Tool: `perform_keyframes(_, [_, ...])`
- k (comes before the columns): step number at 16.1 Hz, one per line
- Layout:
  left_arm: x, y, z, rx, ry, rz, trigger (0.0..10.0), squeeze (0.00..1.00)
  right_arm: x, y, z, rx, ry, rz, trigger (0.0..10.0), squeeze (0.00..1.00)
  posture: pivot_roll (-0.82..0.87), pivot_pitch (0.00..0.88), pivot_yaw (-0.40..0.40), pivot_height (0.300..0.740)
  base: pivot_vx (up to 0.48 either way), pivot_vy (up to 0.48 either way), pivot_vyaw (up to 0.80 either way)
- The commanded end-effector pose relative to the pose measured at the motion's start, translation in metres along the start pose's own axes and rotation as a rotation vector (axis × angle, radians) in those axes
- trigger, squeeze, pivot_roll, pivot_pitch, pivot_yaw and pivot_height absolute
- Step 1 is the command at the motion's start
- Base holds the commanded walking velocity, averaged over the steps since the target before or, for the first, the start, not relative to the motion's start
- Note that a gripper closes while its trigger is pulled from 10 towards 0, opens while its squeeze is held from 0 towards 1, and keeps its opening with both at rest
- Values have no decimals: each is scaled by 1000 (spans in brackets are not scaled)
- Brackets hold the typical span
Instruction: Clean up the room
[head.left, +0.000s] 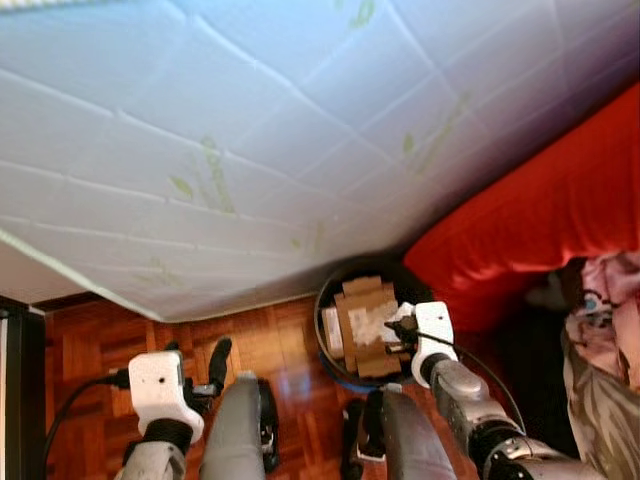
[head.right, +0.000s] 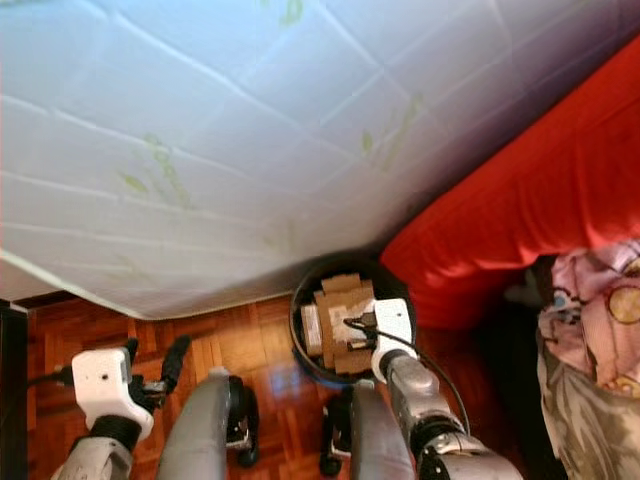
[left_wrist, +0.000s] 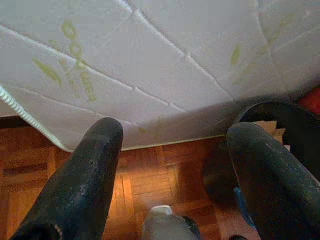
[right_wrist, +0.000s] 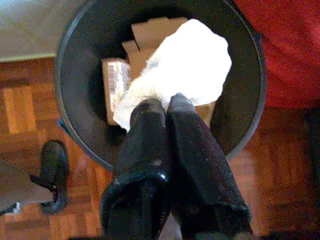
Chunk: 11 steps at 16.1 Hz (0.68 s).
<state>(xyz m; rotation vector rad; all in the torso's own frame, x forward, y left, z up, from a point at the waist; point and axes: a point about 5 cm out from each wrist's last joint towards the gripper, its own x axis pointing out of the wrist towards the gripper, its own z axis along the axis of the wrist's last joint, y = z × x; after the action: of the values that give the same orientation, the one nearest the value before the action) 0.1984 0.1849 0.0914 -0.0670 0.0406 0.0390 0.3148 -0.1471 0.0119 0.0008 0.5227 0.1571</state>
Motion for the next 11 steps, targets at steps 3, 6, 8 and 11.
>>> perform_keyframes(3, [-15, 0, -2, 4, 49, 15, 10000, 0, -7, -6, -27, -30, 102, -14, 10000, 1000, 248, 565, -104, 660, 0, 0, 0])
perform_keyframes(6, [-18, -1, -2, 3, 58, 19, 10000, 0, -8, -7, -31, -32, 113, -12, 10000, 1000, 257, 590, -106, 660, 0, 0, 0])
perform_keyframes(8, [-21, -2, -2, 4, 64, 20, 10000, 0, -9, -5, -34, -50, 127, -6, 10000, 1000, 252, 591, -108, 660, 0, 0, 0])
perform_keyframes(11, [-24, -2, -1, 5, 76, 22, 10000, 0, -9, -2, -35, -46, 124, 14, 10000, 1000, 255, 593, -107, 660, 0, 0, 0])
